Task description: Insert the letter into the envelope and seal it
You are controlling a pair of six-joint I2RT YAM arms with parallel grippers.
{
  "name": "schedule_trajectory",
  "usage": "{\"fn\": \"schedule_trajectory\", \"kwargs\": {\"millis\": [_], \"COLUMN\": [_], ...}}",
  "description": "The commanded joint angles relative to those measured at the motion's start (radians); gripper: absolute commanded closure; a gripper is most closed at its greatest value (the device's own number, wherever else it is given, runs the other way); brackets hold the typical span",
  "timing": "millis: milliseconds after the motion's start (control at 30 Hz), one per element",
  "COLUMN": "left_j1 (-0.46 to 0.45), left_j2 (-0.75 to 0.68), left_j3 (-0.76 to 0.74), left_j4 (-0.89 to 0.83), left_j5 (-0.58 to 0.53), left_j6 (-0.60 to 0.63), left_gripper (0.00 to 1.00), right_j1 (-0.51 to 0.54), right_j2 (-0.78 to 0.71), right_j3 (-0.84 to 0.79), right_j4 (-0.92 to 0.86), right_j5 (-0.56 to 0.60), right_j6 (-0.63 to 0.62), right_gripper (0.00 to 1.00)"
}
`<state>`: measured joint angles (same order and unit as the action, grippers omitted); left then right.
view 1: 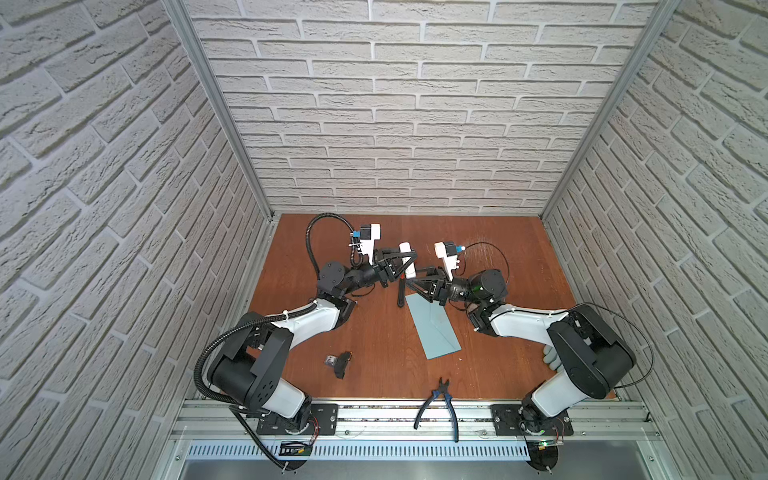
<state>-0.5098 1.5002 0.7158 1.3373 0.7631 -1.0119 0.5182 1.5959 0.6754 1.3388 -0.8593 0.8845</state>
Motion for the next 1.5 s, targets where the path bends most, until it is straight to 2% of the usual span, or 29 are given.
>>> {"fn": "schedule_trajectory", "kwargs": {"millis": [0, 100, 233, 400, 500, 600, 733, 800, 900, 1200, 1400, 1467], "left_j1": [0.000, 0.000, 0.002, 0.001, -0.002, -0.020, -0.068, -0.095, -0.133, -0.263, -0.325, -0.337], "left_j2": [0.004, 0.005, 0.008, -0.002, -0.016, -0.057, -0.146, -0.176, -0.191, -0.139, -0.087, -0.076], "left_j3": [0.023, 0.020, 0.012, -0.010, -0.032, -0.055, -0.081, -0.089, -0.107, -0.131, -0.126, -0.124], "left_j4": [0.065, 0.065, 0.065, 0.064, 0.041, -0.037, -0.196, -0.251, -0.270, -0.235, -0.201, -0.198], "left_j5": [-0.013, -0.013, -0.023, -0.057, -0.086, -0.137, -0.253, -0.317, -0.410, -0.621, -0.710, -0.728], "left_j6": [0.012, 0.014, 0.022, 0.043, 0.072, 0.146, 0.285, 0.333, 0.365, 0.415, 0.427, 0.432], "left_gripper": [1.00, 1.00, 1.00, 1.00, 1.00, 1.00, 1.00, 1.00, 1.00, 1.00, 1.00, 1.00], "right_j1": [0.012, 0.013, 0.012, 0.012, 0.015, 0.035, 0.111, 0.151, 0.211, 0.432, 0.576, 0.611], "right_j2": [-0.008, -0.016, -0.025, -0.054, -0.112, -0.215, -0.374, -0.428, -0.489, -0.562, -0.524, -0.494], "right_j3": [0.025, 0.028, 0.030, 0.022, 0.016, 0.019, 0.068, 0.085, 0.087, 0.099, 0.110, 0.131], "right_j4": [0.070, 0.070, 0.070, 0.034, -0.082, -0.310, -0.737, -0.861, -0.949, -0.992, -0.912, -0.907], "right_j5": [-0.042, -0.046, -0.049, -0.026, 0.020, 0.107, 0.310, 0.436, 0.619, 1.195, 1.519, 1.574], "right_j6": [0.008, 0.010, 0.013, -0.003, -0.070, -0.215, -0.484, -0.557, -0.621, -0.764, -0.891, -0.932], "right_gripper": [0.60, 0.71, 0.81, 0.84, 0.87, 0.88, 0.88, 0.89, 0.90, 0.92, 0.90, 0.86]}}
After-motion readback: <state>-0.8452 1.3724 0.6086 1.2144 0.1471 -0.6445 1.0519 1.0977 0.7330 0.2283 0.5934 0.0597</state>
